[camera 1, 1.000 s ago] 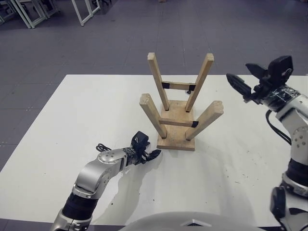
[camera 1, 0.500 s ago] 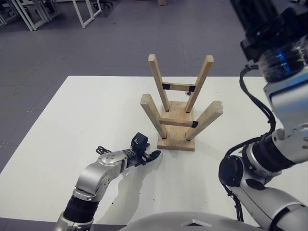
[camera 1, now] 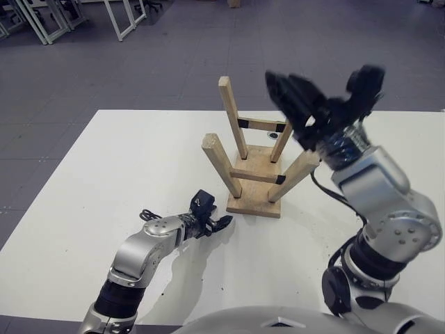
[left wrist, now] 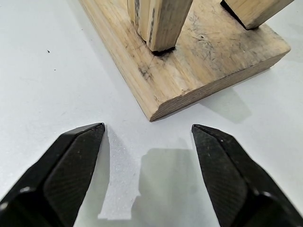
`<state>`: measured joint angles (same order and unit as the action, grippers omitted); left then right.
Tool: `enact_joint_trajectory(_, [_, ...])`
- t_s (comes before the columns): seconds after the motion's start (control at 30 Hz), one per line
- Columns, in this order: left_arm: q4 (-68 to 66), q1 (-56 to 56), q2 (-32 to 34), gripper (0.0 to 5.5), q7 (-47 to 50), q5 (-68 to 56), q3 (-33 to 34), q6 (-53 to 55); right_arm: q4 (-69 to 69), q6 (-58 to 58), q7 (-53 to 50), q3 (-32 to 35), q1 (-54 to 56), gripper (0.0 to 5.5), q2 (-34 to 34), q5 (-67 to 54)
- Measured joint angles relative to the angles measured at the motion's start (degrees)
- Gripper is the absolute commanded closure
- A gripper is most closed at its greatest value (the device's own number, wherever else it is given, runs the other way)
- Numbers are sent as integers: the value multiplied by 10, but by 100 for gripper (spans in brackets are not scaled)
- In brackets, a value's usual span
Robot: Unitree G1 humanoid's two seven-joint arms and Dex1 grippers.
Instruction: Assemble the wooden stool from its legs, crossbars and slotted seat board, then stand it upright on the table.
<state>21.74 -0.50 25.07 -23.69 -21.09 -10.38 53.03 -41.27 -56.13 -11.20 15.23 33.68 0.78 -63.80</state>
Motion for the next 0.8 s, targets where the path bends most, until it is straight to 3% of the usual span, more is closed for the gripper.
enact_joint_trajectory(0.13, [6,-13,-4,205,3,0,4,-8,55,22,-35,68,99,189,105,-62])
enact_joint_trajectory(0.2, [10,-19,-4,205,2,-1,8,-8,89,18,31,80,48,189,225,-4])
enact_joint_trajectory(0.3, [12,-21,-4,205,-1,-6,14,-6,135,64,160,8,-103,189,380,167])
enact_joint_trajectory(0.4, [17,-21,-3,205,-8,-13,18,5,189,158,280,-177,-223,189,478,350])
enact_joint_trajectory(0.5, [18,-20,-2,205,-10,-22,23,14,254,231,346,-312,-266,189,462,454])
enact_joint_trajectory(0.8, [53,-15,18,205,-52,-87,75,46,371,347,383,-409,-227,189,373,615])
